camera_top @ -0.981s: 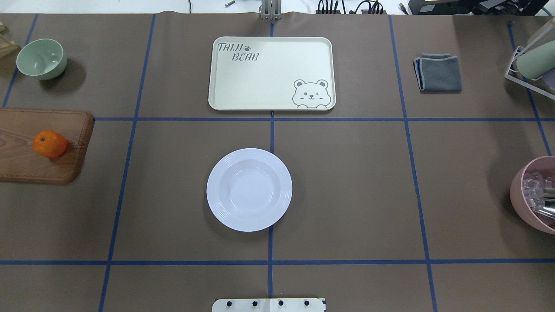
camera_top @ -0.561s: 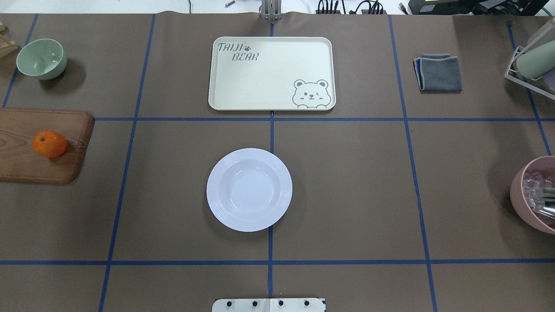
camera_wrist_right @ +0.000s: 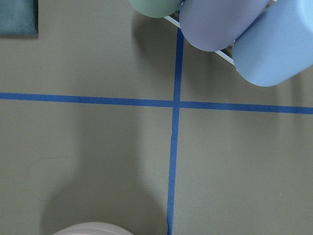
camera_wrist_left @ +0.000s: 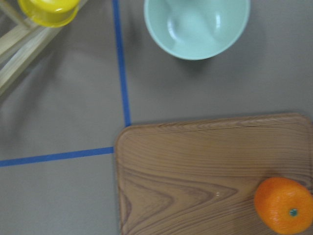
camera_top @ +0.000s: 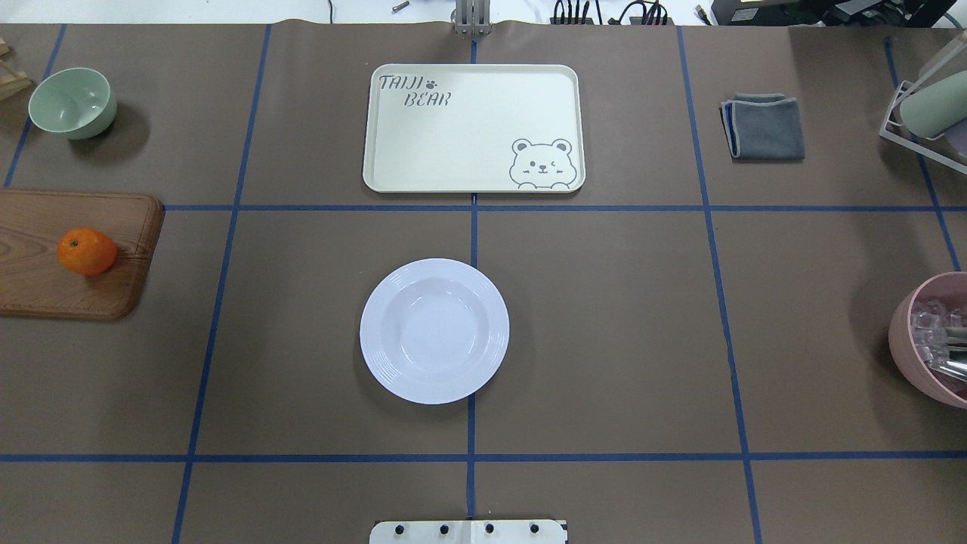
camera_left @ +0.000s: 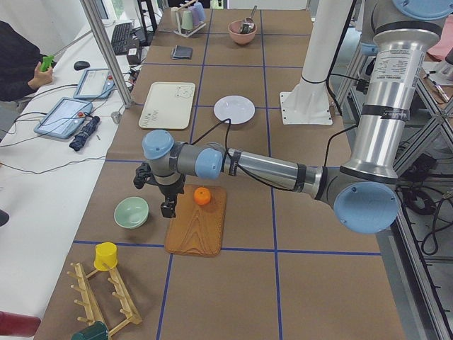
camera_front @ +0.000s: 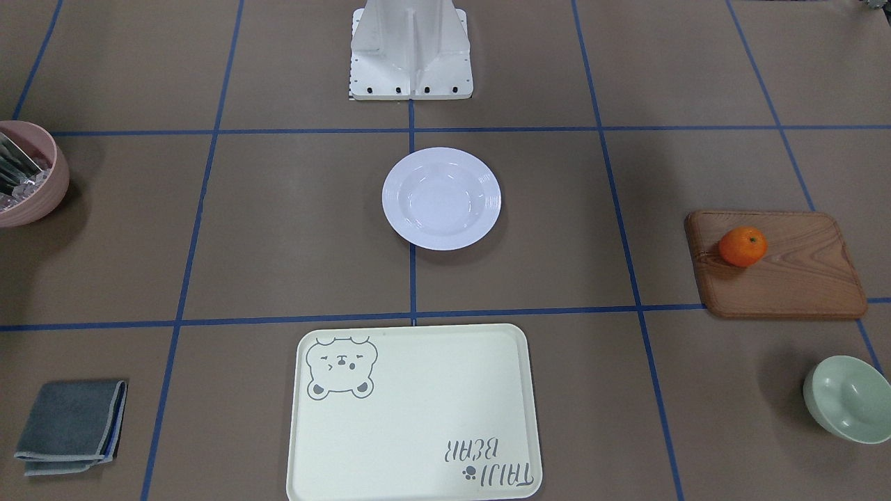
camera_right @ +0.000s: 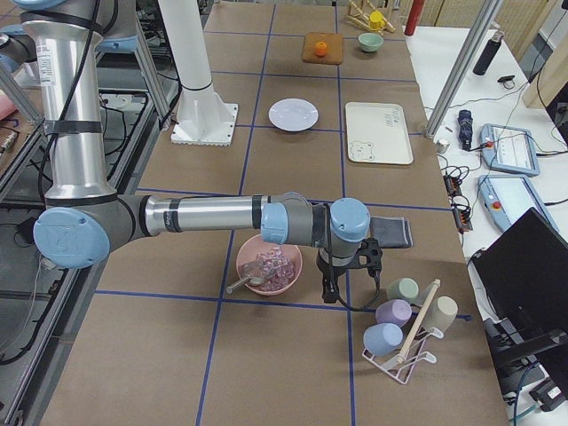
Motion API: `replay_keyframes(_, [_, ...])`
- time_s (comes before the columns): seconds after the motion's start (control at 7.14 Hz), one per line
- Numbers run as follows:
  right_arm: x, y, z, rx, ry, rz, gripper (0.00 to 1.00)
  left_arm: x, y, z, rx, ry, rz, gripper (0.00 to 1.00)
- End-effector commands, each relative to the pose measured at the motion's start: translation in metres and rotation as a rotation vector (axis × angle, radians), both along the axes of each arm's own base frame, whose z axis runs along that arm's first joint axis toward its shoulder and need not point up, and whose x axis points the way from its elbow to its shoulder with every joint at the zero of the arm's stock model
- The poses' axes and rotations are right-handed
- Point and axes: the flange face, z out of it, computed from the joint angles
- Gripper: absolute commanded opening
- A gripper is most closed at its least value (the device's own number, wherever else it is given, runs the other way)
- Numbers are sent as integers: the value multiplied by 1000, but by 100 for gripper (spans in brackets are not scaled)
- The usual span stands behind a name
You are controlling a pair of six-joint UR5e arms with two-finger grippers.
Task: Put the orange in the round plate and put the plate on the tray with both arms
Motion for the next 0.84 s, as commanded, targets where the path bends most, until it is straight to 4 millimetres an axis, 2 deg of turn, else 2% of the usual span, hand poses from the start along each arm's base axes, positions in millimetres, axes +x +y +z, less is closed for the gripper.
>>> replay_keyframes(0.0, [0,0,-2,3,-2,1,100,57,13,-35,-48,16,-19,98])
replay_keyframes(0.14, [0,0,-2,3,-2,1,100,95,19,-37,-82,24,-23,98])
replay_keyframes(0.28, [0,-1,-3,5,-2,1,100,123,29,-24,-94,24,8,98])
replay_keyframes(0.42, [0,-1,-3,5,-2,1,100,140,33,-18,-87,-9,-9,98])
replay_keyframes(0.7, [0,-3,-6,11,-2,0,100,157,30,12,-67,-18,-2,98])
